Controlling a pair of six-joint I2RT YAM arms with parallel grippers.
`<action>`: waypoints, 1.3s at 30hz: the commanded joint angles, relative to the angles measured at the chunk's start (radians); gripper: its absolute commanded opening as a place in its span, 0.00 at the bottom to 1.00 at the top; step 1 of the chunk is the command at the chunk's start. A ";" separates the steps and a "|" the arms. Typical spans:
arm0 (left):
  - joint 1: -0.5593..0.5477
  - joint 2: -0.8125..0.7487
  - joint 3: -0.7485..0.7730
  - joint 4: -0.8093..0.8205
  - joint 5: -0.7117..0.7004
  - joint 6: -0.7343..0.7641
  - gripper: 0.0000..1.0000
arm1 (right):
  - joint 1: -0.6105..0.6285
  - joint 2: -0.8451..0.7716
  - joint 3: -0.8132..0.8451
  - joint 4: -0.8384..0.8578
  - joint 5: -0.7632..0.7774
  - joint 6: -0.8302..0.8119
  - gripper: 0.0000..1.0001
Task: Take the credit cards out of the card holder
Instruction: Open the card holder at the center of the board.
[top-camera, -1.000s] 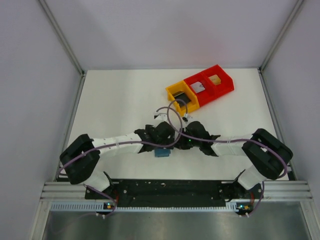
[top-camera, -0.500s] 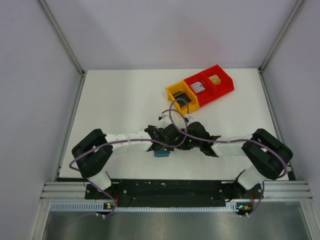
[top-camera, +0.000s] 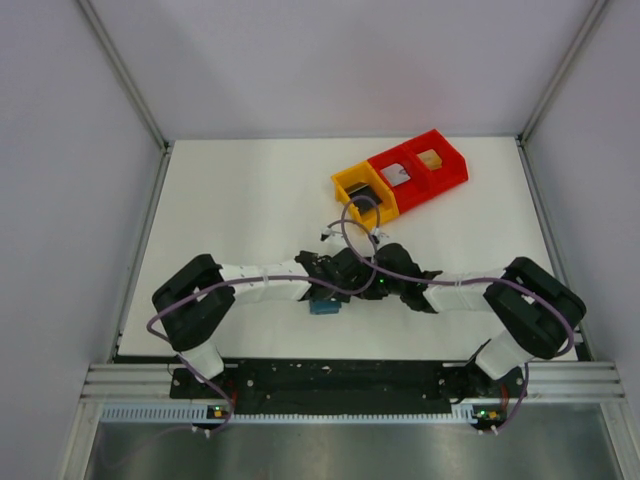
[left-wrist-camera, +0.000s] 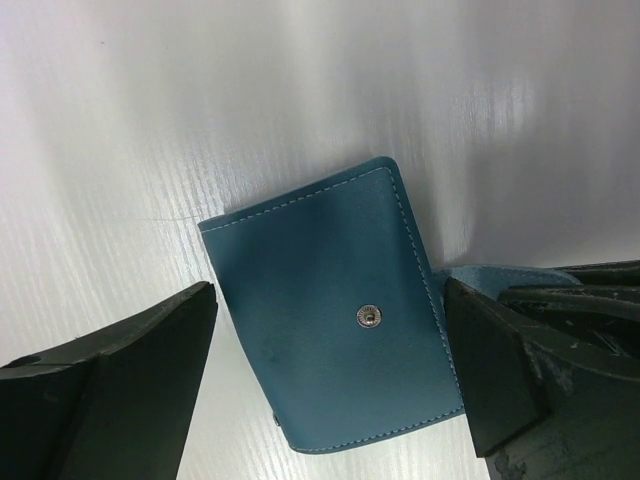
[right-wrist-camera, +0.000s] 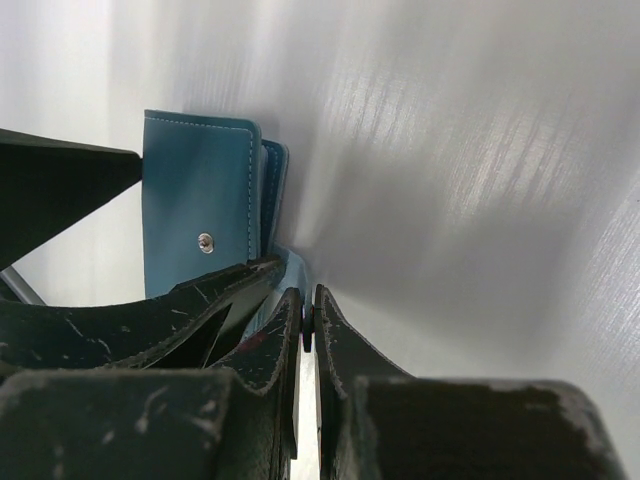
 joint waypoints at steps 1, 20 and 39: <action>-0.004 0.026 0.047 -0.044 -0.053 0.018 0.98 | -0.009 -0.019 0.003 0.007 0.013 -0.002 0.00; 0.024 -0.197 -0.093 -0.038 -0.148 -0.004 0.67 | -0.035 -0.034 -0.009 -0.024 0.025 -0.009 0.00; 0.134 -0.376 -0.344 0.072 -0.019 -0.047 0.60 | -0.066 -0.057 -0.007 -0.079 0.044 -0.021 0.00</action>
